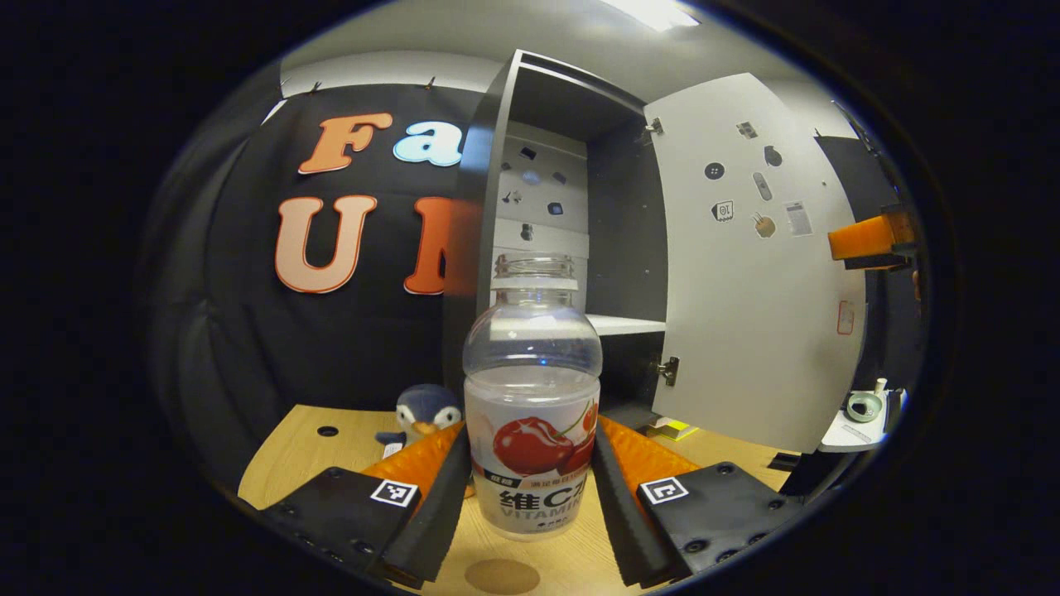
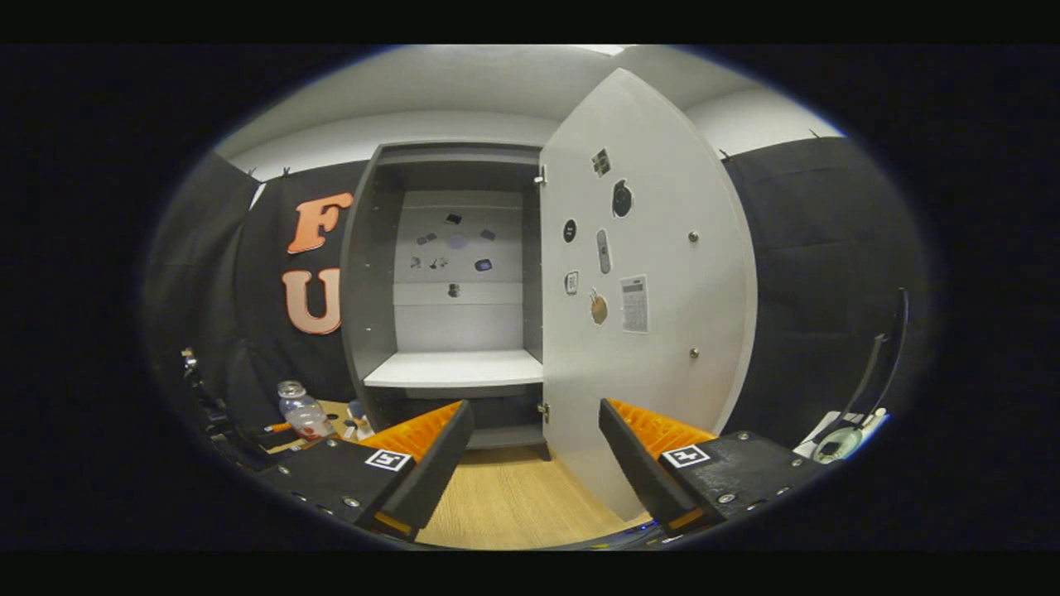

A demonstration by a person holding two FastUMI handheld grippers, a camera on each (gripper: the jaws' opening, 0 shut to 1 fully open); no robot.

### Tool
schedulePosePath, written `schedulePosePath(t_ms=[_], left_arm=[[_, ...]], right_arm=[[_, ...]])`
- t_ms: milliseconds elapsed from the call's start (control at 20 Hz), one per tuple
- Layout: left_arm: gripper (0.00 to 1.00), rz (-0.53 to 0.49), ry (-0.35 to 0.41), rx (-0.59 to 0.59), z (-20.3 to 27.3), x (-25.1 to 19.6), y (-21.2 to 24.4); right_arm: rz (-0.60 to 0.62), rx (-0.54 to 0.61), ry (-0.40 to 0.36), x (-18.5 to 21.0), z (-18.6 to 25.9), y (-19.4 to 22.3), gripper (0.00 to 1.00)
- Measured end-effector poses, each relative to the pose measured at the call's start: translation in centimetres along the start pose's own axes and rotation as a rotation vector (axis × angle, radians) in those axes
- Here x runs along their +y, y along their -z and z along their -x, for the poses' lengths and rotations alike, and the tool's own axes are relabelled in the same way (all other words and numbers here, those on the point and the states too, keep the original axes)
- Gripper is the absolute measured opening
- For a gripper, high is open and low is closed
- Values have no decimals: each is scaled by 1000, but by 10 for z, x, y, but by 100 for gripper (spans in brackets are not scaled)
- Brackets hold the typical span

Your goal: Open the cabinet door with the right hand, grasp the bottle in the cabinet with the left hand and place it on the coaster, then close the cabinet door with the right hand.

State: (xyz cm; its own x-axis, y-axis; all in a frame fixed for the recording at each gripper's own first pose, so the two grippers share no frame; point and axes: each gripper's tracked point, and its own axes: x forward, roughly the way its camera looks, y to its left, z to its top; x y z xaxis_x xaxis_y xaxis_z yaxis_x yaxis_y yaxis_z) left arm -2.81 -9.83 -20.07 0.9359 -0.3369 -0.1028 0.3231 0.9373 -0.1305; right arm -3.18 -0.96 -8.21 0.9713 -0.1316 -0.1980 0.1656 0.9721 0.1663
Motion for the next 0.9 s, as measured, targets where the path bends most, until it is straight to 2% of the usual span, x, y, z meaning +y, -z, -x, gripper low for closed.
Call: schedulePosePath(t_ms=[300, 450, 650, 900], left_arm=[[82, 5, -19, 33, 25, 7, 81], [84, -6, -66, 59, 23, 18, 117], [82, 0, -99, 54, 14, 28, 136], [83, -2, -132, 88, 9, 43, 162]], right_arm=[[55, 10, 58, -29, 9, 23, 94], [67, 43, 52, -31, 12, 42, 94], [52, 86, 15, -22, 13, 60, 95], [50, 91, 23, -23, 12, 65, 94]])
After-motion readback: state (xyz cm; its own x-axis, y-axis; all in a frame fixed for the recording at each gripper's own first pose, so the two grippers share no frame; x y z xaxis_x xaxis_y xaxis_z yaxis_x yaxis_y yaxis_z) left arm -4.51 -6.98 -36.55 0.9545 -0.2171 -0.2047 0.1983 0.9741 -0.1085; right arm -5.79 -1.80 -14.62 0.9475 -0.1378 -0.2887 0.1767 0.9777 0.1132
